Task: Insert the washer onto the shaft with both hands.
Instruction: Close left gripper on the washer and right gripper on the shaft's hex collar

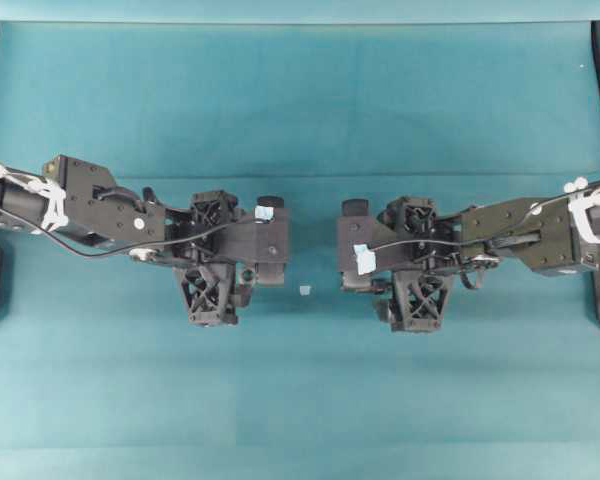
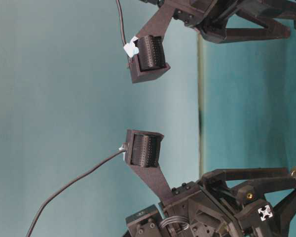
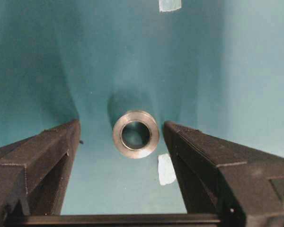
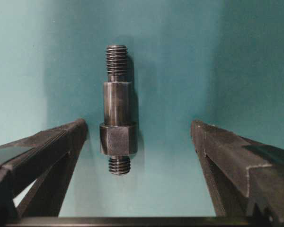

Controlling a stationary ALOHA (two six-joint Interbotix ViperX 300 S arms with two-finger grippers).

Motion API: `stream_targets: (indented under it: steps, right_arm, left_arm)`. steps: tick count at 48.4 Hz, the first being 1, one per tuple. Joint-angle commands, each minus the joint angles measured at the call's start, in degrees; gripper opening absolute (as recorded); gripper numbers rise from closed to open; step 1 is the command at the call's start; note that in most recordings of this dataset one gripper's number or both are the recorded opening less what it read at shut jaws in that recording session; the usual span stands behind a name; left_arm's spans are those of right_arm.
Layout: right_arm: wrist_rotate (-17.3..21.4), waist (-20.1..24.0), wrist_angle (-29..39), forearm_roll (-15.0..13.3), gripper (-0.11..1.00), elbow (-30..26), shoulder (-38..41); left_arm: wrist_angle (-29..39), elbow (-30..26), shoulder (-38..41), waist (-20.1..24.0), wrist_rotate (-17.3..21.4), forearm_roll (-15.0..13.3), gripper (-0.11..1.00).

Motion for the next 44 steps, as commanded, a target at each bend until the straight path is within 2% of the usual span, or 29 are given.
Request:
stream_targets:
  steps: [1, 12, 18, 22, 26, 32, 36, 44]
  right_arm:
    - [0.18, 0.26, -0.09, 0.18, 0.78, -0.35, 0.18]
    - [0.35, 0.79, 0.79, 0.26, 0.7, -0.35, 0.18]
    - [0.35, 0.79, 1.85, 0.35, 0.63, -0.35, 0.18]
    - [0.26, 0.88, 2.72, 0.44, 0.53, -0.35, 0.18]
    - [0.35, 0.88, 3.34, 0.62, 0.38, -0.44, 0.18]
    - [0.35, 0.79, 3.87, 0.7, 0.17, -0.62, 0.26]
    - [0.26, 0.79, 4.31, 0.7, 0.06, -0.79, 0.35]
    - [0.26, 0.7, 5.36, 0.7, 0.01, -1.05, 0.44]
  left_arm:
    - [-0.35, -0.26, -0.18, -0.35, 0.0, 0.18, 0.81]
    - [-0.35, -0.44, -0.18, -0.44, 0.0, 0.18, 0.8]
    - [-0.26, -0.44, -0.18, -0.53, -0.26, 0.09, 0.77]
    - [-0.35, -0.35, -0.26, -0.53, -0.18, 0.18, 0.71]
    - [-0.53, -0.18, -0.35, -0.53, 0.0, 0.18, 0.6]
    - [-0.79, 0.0, -0.44, -1.05, 0.26, 0.18, 0.38]
    - [-1.05, -0.09, -0.35, -1.32, 0.35, 0.09, 0.36]
    - [-1.05, -0.09, -0.44, -1.58, 0.35, 0.18, 0.36]
